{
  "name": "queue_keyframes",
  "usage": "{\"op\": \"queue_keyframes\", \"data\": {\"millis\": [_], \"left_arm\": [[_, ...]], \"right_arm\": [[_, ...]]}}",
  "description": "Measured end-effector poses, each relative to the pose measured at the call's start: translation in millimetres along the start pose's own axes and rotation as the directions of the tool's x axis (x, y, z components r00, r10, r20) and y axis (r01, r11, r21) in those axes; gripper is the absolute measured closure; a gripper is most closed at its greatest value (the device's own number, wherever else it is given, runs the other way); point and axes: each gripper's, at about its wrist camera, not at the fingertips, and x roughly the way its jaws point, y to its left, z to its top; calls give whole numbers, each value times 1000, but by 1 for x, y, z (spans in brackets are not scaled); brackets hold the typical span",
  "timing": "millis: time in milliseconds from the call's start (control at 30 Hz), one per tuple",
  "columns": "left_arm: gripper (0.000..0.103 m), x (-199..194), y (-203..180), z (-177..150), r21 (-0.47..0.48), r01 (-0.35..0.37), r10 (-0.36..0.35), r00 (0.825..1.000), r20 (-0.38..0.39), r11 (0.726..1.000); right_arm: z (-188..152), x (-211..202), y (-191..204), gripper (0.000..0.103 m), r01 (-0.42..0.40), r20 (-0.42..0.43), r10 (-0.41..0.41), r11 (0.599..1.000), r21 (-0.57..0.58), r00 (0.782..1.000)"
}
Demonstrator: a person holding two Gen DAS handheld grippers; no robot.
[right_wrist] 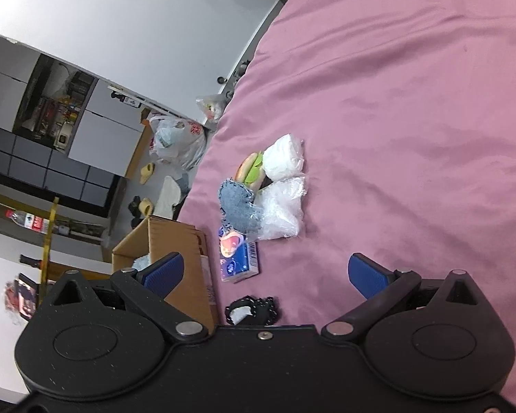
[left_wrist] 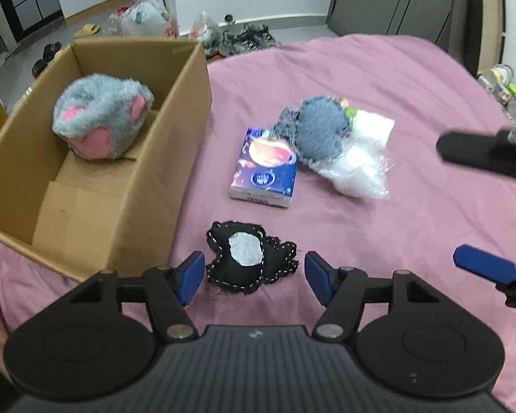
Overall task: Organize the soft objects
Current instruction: 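Move the left tool to the black-and-white plush patch and grasp it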
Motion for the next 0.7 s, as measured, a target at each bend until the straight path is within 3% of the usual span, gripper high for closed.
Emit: {"op": "queue_keyframes", "data": {"millis": [233, 567, 700], "left_arm": [[38, 24, -6, -2, 10, -42, 42, 999, -30, 999], [37, 44, -15, -1, 2, -65, 65, 997, -35, 998], [53, 42, -14, -1, -26, -75, 74, 997, -23, 997]], "right_arm": [[25, 30, 3, 0, 22, -48, -23, 999, -29, 999], [25, 46, -4, 2, 67, -66, -68, 997, -27, 995], [20, 56, -6, 8, 71, -77, -72, 997, -13, 994]]}}
